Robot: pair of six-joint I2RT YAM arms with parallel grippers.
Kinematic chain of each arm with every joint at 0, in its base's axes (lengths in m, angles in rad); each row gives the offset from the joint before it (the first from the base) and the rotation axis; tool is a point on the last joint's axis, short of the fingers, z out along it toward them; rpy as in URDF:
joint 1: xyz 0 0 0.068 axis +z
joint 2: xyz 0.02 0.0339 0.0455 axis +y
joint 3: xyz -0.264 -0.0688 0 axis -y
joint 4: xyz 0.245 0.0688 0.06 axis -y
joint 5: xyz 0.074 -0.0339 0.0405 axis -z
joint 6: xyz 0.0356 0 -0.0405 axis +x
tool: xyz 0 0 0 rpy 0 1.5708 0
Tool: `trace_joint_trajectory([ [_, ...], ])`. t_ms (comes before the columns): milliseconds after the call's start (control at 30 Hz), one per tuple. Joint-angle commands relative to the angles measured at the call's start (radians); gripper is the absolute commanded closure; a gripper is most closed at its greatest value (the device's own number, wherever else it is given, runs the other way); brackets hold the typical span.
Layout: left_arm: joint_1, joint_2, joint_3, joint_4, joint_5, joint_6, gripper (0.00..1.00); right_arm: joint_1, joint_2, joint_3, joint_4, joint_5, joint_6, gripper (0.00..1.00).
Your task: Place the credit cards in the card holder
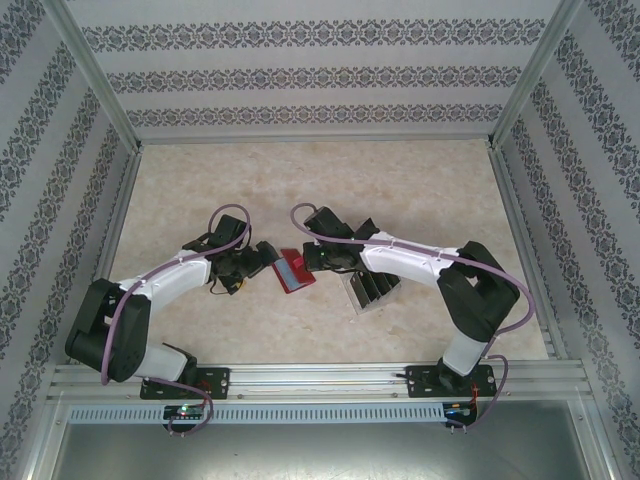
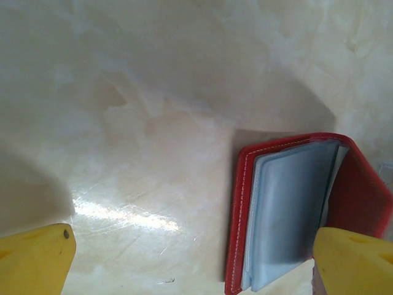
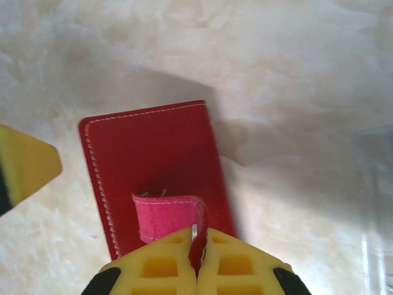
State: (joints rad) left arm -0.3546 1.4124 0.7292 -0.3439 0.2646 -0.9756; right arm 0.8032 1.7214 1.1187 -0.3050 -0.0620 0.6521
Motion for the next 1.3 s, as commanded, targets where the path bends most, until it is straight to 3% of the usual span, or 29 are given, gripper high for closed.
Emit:
trace_joint_trajectory([
  [0, -0.014, 0.030, 0.013, -0.006, 0.008, 0.020, 0.00, -0.012, -0.034, -0.006, -0.030, 0.036, -0.001, 1.00],
  [300, -0.064, 0.111, 0.096, 0.023, 0.039, 0.015, 0.00, -0.024, -0.037, -0.008, -0.031, 0.036, 0.001, 1.00],
  [467, -0.104, 0.165, 0.203, -0.001, 0.037, 0.023, 0.00, -0.024, -0.089, -0.026, -0.029, 0.022, -0.003, 0.57],
  [600, -0.116, 0.197, 0.250, -0.010, 0.035, 0.026, 0.00, -0.005, -0.147, -0.066, -0.027, 0.020, -0.006, 0.43],
  [700, -0.121, 0.221, 0.270, -0.010, 0.039, 0.024, 0.00, 0.014, -0.160, -0.095, -0.020, 0.033, -0.003, 0.41],
  [1067, -0.131, 0.242, 0.294, -0.017, 0.026, 0.023, 0.00, 0.013, -0.036, -0.067, 0.019, 0.049, -0.017, 0.50],
  [1133, -0.131, 0.247, 0.300, -0.019, 0.025, 0.022, 0.00, 0.012, -0.008, -0.046, 0.020, 0.036, -0.021, 0.58],
  [1200, -0.130, 0.249, 0.311, -0.032, 0.016, 0.024, 0.00, 0.012, 0.012, -0.032, 0.022, 0.026, -0.024, 0.72],
  [1267, -0.119, 0.245, 0.335, -0.073, -0.022, 0.039, 0.00, 0.010, 0.020, -0.029, 0.021, 0.022, -0.019, 0.95],
])
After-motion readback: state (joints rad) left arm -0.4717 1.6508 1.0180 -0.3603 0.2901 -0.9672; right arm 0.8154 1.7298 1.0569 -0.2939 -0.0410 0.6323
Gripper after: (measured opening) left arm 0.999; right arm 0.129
